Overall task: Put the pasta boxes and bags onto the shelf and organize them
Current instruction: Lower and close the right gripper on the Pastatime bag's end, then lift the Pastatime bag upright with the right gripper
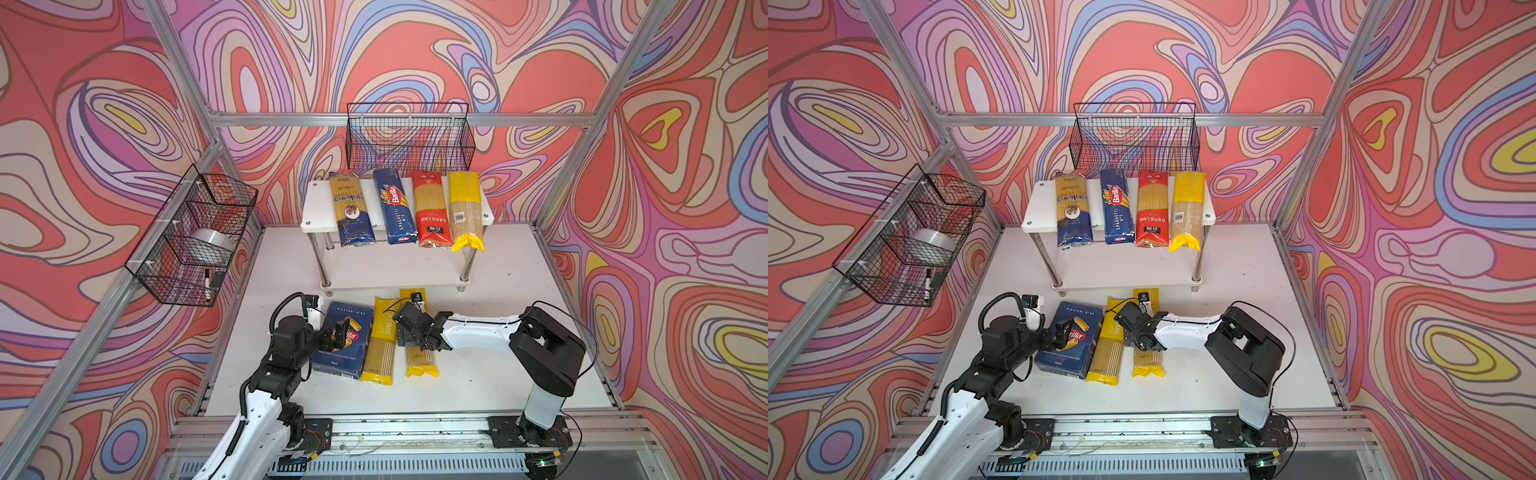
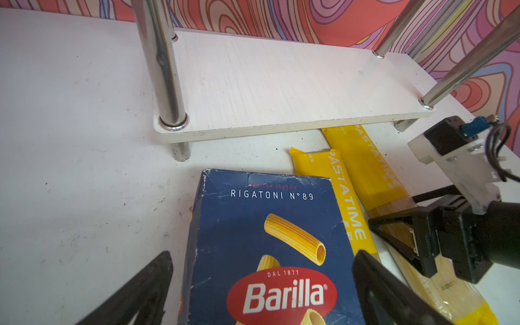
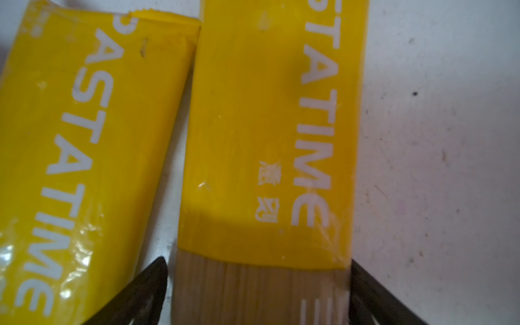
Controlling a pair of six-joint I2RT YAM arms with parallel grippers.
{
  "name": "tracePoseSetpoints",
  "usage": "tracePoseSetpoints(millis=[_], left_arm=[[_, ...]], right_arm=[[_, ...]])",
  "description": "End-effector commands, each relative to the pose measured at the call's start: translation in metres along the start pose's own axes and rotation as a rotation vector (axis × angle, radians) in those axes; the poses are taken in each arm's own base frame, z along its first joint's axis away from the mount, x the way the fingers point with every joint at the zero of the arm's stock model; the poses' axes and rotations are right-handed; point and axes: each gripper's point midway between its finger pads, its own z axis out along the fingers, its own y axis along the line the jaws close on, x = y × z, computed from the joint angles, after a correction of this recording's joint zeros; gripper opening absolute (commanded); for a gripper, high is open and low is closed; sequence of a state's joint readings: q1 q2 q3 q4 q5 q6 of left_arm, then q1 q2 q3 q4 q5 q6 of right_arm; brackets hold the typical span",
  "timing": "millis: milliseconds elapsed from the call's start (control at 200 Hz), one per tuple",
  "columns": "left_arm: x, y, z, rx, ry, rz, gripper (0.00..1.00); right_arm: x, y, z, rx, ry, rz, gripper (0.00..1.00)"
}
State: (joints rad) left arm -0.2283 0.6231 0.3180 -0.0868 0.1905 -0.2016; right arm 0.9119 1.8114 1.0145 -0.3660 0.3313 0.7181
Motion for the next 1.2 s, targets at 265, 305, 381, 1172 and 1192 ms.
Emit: tracePoseSetpoints(millis=[265,305,381,1172,1192], left_arm=[[-0.006,-0.003,-0.003,0.010,-0.009,0.016,1.00],[-0.006,-0.003,-0.003,0.009,-0.009,0.016,1.00],[-0.006,-0.003,-0.003,0.010,-0.012,0.015,1.00],[-0.006,-0.005,-0.003,0.018,-0.007,0.016,1.00],[-0.007,-0.005,-0.002,0.019,-0.008,0.017,1.00]], right_arm=[[0.023,-0.006,0.014,-0.021,0.092,0.006,0.85],[0.023,-0.006,0.015,-0.027,0.092,0.010,0.84],[0.023,-0.005,0.016,-0.030,0.096,0.007,0.81],[0.003,-0.001,-0.010,-0.087,0.024,0.043,0.30],[0.002,-0.001,-0.011,-0.088,0.022,0.043,0.28]])
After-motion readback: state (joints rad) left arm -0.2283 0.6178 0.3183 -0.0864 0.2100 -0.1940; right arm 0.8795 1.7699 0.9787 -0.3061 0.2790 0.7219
